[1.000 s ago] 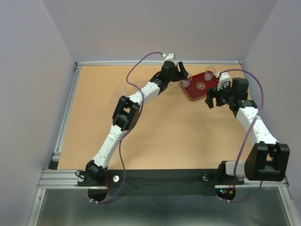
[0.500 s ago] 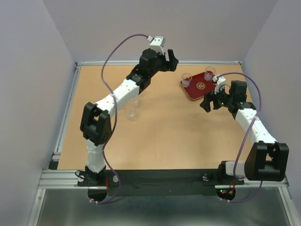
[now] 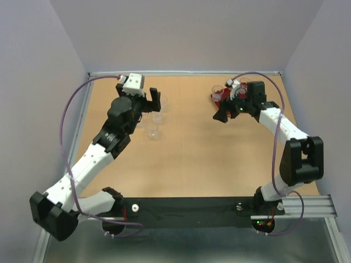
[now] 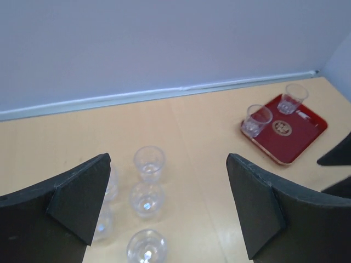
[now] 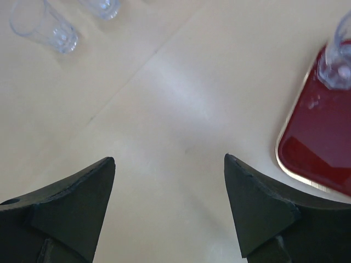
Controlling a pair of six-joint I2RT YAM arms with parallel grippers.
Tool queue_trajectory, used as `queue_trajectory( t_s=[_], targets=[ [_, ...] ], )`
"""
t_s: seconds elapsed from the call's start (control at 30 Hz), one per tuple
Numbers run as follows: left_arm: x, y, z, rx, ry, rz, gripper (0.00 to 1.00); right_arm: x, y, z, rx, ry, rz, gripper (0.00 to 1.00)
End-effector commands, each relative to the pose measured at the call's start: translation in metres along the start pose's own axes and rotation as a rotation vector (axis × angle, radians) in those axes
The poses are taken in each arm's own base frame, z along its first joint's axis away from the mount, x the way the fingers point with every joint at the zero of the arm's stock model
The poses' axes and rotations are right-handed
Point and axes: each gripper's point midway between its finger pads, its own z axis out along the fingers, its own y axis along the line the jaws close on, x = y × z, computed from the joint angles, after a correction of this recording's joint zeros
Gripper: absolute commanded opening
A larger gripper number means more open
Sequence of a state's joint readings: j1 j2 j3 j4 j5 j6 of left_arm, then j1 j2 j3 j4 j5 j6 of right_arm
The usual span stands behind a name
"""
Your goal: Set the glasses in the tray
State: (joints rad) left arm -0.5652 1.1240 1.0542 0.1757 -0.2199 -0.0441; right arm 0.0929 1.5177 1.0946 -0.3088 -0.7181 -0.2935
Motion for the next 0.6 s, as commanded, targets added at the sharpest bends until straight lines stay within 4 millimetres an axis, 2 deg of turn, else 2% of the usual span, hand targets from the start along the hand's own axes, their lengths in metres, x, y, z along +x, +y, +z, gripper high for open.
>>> queue_trajectory(
  t_s=[0.0, 0.03, 0.07, 0.1, 0.13, 0.17, 0.2, 0.23, 0.27, 0.3, 0.33, 0.37, 0.4, 0.43, 0.47, 0.57],
  targets=[
    [0.004, 0.039, -0.04, -0.138, -0.05, 0.05, 0.99, -0.049, 0.021, 0.034, -0.087, -0.026, 0.003, 0.85],
    [0.02, 0.049, -0.047, -0.172, -0.028, 0.06, 0.99, -0.053, 0.032, 0.045, -0.112, -0.013, 0.001, 0.86],
    [0.016, 0.054, -0.058, -0.187, -0.05, 0.055, 0.99, -0.072, 0.035, 0.05, -0.107, -0.026, -0.001, 0.85],
    [0.018, 0.059, -0.064, -0.202, -0.052, 0.056, 0.99, -0.064, 0.034, 0.069, -0.117, 0.014, 0.025, 0.86],
    [0.022, 0.064, -0.069, -0.221, -0.052, 0.059, 0.99, -0.066, 0.047, 0.082, -0.139, 0.03, 0.016, 0.85],
    [0.036, 0.07, -0.074, -0.244, -0.029, 0.071, 0.99, -0.068, 0.05, 0.091, -0.136, 0.05, 0.035, 0.86],
    [0.029, 0.074, -0.084, -0.253, -0.056, 0.075, 0.99, -0.088, 0.05, 0.099, -0.116, 0.026, 0.015, 0.86],
    [0.037, 0.081, -0.089, -0.28, -0.047, 0.083, 0.99, -0.082, 0.057, 0.12, -0.127, 0.06, 0.023, 0.86],
    [0.038, 0.084, -0.093, -0.29, -0.054, 0.084, 0.99, -0.084, 0.059, 0.13, -0.111, 0.067, 0.033, 0.85],
    [0.032, 0.087, -0.1, -0.303, -0.078, 0.075, 0.99, -0.108, 0.056, 0.136, -0.062, 0.025, 0.052, 0.86],
    [0.033, 0.09, -0.104, -0.315, -0.086, 0.072, 0.99, -0.098, 0.058, 0.157, -0.056, 0.057, 0.09, 0.87],
    [0.025, 0.091, -0.109, -0.316, -0.113, 0.064, 0.99, -0.103, 0.051, 0.166, 0.006, 0.049, 0.155, 0.88],
    [0.023, 0.094, -0.111, -0.327, -0.122, 0.068, 0.99, -0.123, 0.054, 0.173, 0.024, 0.008, 0.166, 0.91],
    [0.022, 0.096, -0.113, -0.337, -0.129, 0.068, 0.99, -0.124, 0.051, 0.182, 0.051, 0.006, 0.194, 0.91],
    [0.02, 0.097, -0.115, -0.34, -0.137, 0.067, 0.99, -0.115, 0.039, 0.198, 0.118, 0.015, 0.242, 0.91],
    [0.019, 0.101, -0.119, -0.36, -0.146, 0.066, 0.99, -0.122, 0.037, 0.221, 0.152, -0.012, 0.286, 0.93]
  ],
)
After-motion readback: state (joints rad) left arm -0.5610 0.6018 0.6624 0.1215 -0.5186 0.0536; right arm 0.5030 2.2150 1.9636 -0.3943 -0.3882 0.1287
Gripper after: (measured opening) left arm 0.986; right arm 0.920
